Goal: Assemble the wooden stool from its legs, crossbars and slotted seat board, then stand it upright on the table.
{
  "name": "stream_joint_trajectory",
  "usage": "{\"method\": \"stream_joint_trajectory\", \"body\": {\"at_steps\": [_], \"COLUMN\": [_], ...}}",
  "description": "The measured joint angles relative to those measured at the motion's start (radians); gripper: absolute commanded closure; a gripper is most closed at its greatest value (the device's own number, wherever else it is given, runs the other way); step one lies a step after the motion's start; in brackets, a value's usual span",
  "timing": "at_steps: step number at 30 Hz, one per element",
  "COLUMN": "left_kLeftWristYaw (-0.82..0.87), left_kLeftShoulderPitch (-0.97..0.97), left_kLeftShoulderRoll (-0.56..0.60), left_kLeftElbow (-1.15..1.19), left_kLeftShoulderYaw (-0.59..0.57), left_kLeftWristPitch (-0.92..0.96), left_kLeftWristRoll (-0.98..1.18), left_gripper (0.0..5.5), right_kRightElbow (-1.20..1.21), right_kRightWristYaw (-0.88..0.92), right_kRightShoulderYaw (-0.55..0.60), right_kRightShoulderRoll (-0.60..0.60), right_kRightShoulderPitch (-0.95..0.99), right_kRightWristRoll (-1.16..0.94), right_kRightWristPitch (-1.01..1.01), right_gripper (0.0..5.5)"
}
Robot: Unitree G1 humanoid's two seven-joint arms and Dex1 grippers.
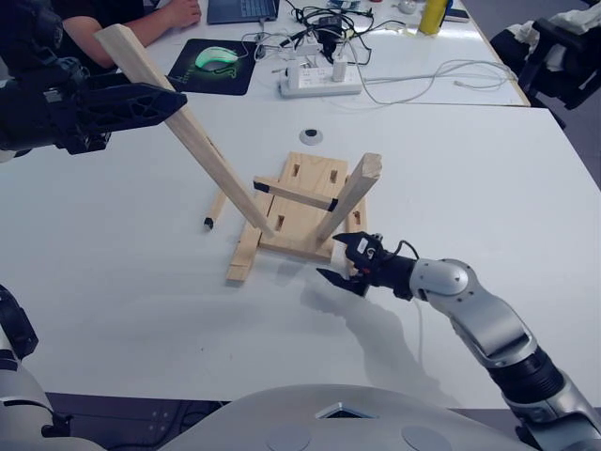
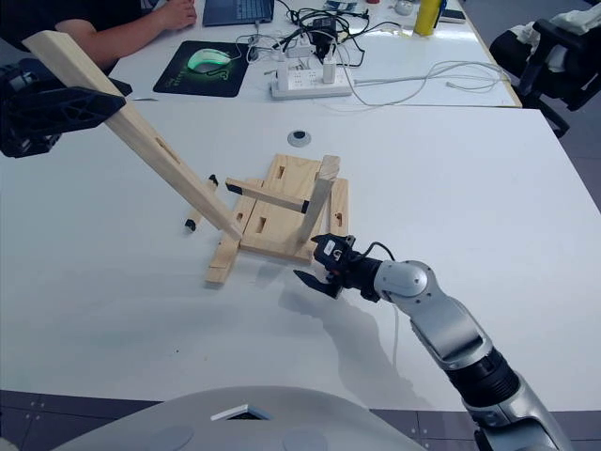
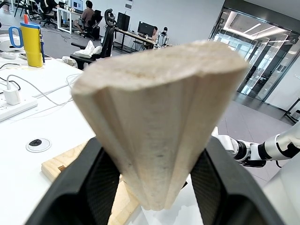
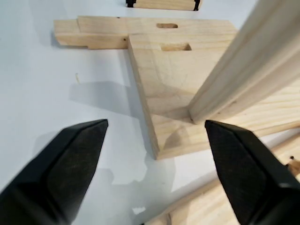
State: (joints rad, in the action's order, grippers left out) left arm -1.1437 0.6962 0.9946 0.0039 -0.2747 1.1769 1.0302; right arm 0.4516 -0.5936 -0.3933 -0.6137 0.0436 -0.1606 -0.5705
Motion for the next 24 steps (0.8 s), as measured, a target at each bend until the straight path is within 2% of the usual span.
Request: {"method": "stream_joint_trajectory", "body": {"at_steps": [8, 11, 15, 24], "left_kLeftWristYaw": [0.001, 0.006, 0.01, 0.033], "left_kLeftShoulderPitch": [0.0, -0.036, -0.13, -0.196], "left_kLeftShoulderRoll": [-0.009, -0.006, -0.009, -0.049], "left_kLeftElbow": [0.0, -0.044, -0.1, -0.128], "left_kLeftShoulderYaw": [0.009, 0.055, 0.109, 0.096], "left_kLeftWristPitch": [-0.013, -0.102, -0.204, -0.251], "left_kLeftWristRoll": [-0.012, -0.102, -0.202, -0.217], "left_gripper": [3.42, 3.42, 3.42, 3.42], "right_kRightElbow": [-0.103, -0.111, -0.13, -0.21], "right_kRightWristYaw": [0.079, 0.07, 0.051, 0.028], "right_kRightShoulderYaw": [-0.063, -0.064, -0.043, 0.033], "right_kRightShoulderRoll": [0.055, 0.057, 0.051, 0.022], "right_kRightShoulderPitch": [0.008, 0.009, 0.016, 0.049], "right_kRightWristRoll": [0.165, 0.185, 0.192, 0.214], "right_kRightWristPitch": [0.047, 0.066, 0.08, 0.113], "right_gripper": [1.66, 1.66, 1.66, 1.66]}}
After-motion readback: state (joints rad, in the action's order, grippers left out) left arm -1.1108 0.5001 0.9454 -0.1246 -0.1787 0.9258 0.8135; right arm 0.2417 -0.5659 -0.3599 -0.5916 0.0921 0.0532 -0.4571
